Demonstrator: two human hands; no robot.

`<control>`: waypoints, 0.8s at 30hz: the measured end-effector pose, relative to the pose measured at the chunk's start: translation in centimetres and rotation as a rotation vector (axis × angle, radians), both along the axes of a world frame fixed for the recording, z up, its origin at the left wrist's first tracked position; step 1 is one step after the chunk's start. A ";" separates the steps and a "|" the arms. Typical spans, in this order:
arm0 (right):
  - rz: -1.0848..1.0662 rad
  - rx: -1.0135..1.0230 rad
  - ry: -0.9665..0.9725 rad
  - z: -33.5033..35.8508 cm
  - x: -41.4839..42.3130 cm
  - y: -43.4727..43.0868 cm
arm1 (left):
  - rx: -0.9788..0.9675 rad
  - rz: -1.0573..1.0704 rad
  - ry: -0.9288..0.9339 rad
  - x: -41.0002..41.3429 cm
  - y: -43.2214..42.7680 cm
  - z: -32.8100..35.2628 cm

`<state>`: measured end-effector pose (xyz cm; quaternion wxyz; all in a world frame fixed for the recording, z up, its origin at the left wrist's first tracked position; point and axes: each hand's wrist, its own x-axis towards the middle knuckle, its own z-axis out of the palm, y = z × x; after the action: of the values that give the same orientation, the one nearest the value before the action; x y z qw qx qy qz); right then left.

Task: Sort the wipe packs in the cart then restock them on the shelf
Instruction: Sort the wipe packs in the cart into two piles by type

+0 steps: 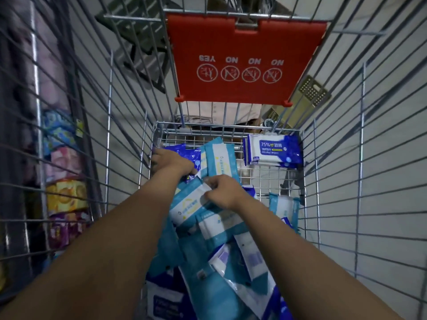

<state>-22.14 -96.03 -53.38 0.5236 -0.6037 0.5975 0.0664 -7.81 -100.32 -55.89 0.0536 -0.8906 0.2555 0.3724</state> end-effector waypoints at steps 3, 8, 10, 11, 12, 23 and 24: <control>-0.046 -0.147 0.213 0.4 -2.4 -1.0 | -0.043 -0.009 0.031 0.7 -0.3 0.4; -0.200 -0.118 0.377 0.1 -7.2 -0.4 | -0.299 -0.165 0.263 -0.6 0.0 2.2; -0.212 -0.057 0.292 0.1 -8.3 0.1 | -0.353 -0.367 0.271 -1.6 -0.2 3.3; -0.194 -0.049 0.253 0.1 -8.7 0.3 | -0.378 -0.473 0.258 -2.0 -0.4 3.7; -0.154 -0.058 0.242 0.0 -9.0 0.5 | -0.410 -0.553 0.244 -2.2 -0.6 3.9; -0.099 -0.191 0.175 -2.2 -10.2 0.9 | -0.733 -0.675 0.226 -4.2 -4.0 9.6; -0.162 -0.165 0.092 -2.4 -10.2 1.0 | -0.761 -0.639 0.256 -4.3 -4.2 10.2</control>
<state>-32.37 -95.02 -55.74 0.4480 -0.5907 0.6711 0.0022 -12.10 -104.51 -45.65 -0.1948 -0.6718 0.6370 0.3241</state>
